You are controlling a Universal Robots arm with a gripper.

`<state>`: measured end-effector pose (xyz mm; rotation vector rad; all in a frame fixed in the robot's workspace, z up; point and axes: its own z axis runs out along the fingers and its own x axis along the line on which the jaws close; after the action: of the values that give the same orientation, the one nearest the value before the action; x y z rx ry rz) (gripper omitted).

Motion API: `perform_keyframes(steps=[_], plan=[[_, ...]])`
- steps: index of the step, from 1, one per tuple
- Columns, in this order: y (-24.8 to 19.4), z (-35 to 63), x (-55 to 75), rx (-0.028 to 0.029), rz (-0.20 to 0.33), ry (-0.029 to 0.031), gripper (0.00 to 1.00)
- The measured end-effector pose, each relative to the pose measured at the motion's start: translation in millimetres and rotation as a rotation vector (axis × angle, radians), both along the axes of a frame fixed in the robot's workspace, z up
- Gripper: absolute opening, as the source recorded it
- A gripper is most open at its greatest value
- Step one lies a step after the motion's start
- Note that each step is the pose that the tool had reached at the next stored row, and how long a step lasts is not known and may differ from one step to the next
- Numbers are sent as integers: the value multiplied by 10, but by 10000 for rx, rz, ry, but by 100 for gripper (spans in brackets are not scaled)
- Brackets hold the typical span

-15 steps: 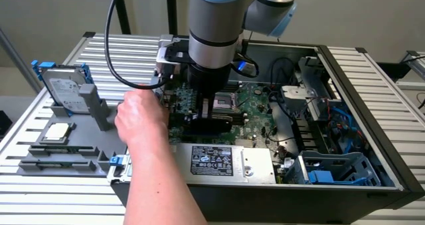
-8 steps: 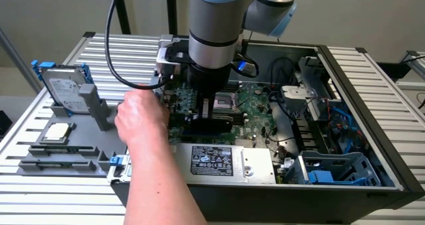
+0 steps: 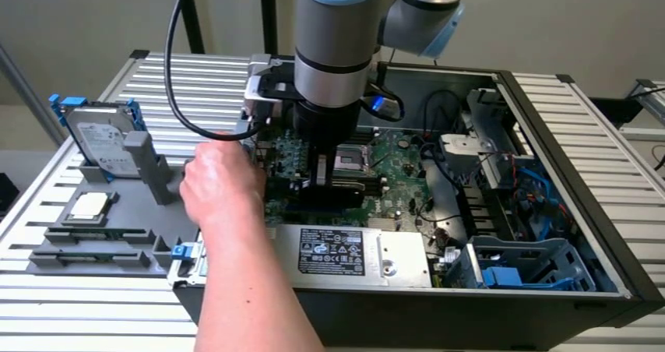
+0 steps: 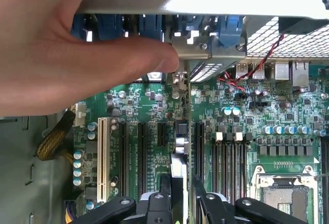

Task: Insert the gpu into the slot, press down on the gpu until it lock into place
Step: 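Insert the gpu into the slot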

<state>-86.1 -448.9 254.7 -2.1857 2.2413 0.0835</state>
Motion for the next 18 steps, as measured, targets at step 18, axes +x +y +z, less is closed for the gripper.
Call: perform_keyframes(steps=[18], plan=[[1, 84, -3, 5, -3, 16, 26]])
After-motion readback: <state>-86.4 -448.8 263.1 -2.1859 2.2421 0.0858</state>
